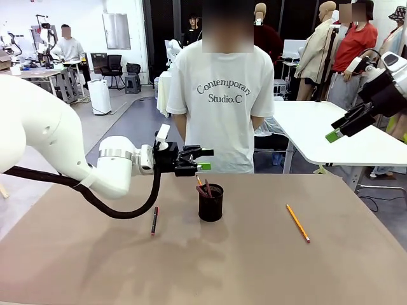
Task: Place the pens into the pen holder.
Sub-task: Pick up a writing instrument from the table and place it into the Pen holder.
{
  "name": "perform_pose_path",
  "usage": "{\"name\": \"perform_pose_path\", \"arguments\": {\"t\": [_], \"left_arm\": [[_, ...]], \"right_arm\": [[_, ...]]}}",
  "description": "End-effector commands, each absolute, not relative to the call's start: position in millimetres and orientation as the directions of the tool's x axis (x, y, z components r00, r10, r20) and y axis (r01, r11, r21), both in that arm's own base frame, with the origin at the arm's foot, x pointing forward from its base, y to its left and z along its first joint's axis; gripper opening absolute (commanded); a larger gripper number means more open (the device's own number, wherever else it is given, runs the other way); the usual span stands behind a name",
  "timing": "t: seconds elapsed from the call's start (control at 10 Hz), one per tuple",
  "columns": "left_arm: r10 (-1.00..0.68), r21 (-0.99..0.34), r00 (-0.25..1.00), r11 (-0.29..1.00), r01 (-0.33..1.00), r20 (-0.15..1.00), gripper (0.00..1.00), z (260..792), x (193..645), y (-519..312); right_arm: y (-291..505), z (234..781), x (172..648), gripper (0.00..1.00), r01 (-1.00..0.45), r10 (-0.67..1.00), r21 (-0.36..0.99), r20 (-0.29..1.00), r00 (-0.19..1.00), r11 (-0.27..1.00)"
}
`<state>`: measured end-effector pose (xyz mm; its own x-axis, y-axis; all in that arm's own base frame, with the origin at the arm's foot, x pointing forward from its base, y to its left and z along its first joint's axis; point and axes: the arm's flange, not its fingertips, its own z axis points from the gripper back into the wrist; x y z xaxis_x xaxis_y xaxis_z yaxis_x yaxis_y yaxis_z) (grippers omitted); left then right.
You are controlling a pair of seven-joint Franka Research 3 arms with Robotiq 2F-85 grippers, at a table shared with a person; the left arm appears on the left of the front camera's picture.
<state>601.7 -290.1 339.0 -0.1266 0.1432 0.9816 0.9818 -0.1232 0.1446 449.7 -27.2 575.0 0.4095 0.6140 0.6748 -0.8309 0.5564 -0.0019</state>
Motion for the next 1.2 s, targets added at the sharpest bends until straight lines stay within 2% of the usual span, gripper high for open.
{"name": "perform_pose_path", "arguments": {"t": [0.0,0.4,0.5,0.6,0.9,1.1], "left_arm": [[0.111,0.158,-0.144,-0.132,0.979,0.983,1.00,343,594,-285],[0.037,0.110,-0.106,-0.123,0.986,0.994,1.00,364,579,-271],[-0.034,0.042,-0.047,-0.153,0.987,0.998,1.00,381,567,-259],[-0.137,0.023,-0.043,-0.145,0.989,0.990,1.00,403,558,-243],[-0.412,0.042,-0.079,-0.097,0.994,0.908,1.00,456,531,-209],[-0.499,0.102,-0.096,-0.015,0.995,0.861,1.00,496,510,-175]], "right_arm": [[-27,577,451,1.00,-0.832,0.600,0.007,0.690,0.405,0.555],[-27,577,451,1.00,-0.832,0.600,0.007,0.690,0.405,0.555],[-27,577,451,1.00,-0.832,0.600,0.007,0.690,0.405,0.555],[-27,577,451,1.00,-0.832,0.600,0.007,0.690,0.405,0.555],[-27,577,451,1.00,-0.832,0.600,0.007,0.690,0.405,0.555],[-27,577,451,1.00,-0.832,0.600,0.007,0.690,0.405,0.555]]}}
